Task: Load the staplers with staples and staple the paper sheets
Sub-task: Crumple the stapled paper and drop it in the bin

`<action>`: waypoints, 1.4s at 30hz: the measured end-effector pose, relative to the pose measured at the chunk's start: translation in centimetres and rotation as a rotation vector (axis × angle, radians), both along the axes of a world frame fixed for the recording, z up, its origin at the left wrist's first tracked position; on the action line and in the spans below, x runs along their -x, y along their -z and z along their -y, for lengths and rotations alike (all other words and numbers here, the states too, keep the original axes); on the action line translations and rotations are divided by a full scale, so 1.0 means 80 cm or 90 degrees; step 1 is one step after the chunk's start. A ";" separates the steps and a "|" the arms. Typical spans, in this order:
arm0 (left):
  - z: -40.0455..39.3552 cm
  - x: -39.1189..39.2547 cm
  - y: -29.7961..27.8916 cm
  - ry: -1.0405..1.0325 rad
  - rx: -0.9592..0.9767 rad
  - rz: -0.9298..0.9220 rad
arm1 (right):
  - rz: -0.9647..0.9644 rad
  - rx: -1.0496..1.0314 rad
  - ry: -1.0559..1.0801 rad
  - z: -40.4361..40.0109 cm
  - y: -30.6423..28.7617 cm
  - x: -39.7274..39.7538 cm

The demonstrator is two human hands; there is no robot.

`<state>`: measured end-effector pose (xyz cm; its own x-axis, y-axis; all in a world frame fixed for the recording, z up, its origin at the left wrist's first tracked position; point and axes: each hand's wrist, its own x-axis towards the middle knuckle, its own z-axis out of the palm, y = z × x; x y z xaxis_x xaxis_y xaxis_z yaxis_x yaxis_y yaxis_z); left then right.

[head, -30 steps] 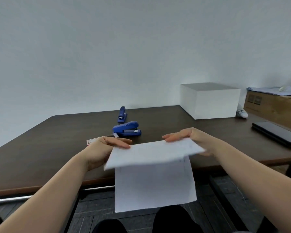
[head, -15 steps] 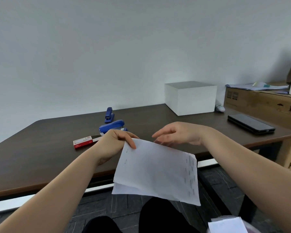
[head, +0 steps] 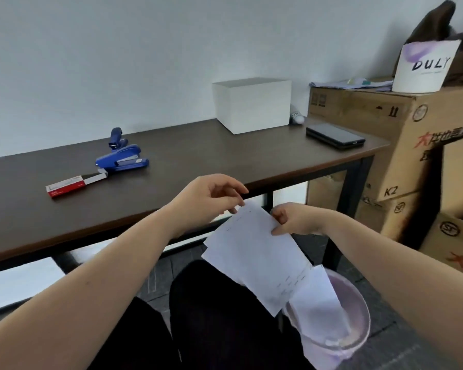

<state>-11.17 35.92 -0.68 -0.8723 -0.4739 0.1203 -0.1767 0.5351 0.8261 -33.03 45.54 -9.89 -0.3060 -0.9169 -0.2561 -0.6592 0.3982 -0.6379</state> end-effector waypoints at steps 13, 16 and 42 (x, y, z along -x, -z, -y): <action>-0.040 0.132 0.130 0.174 0.116 0.340 | 0.136 -0.026 0.371 -0.086 0.227 0.102; -0.040 0.156 0.158 0.192 0.112 0.369 | 0.178 -0.034 0.416 -0.088 0.266 0.112; -0.046 0.183 0.114 0.229 0.189 0.253 | -0.243 -0.202 0.168 -0.059 0.161 0.111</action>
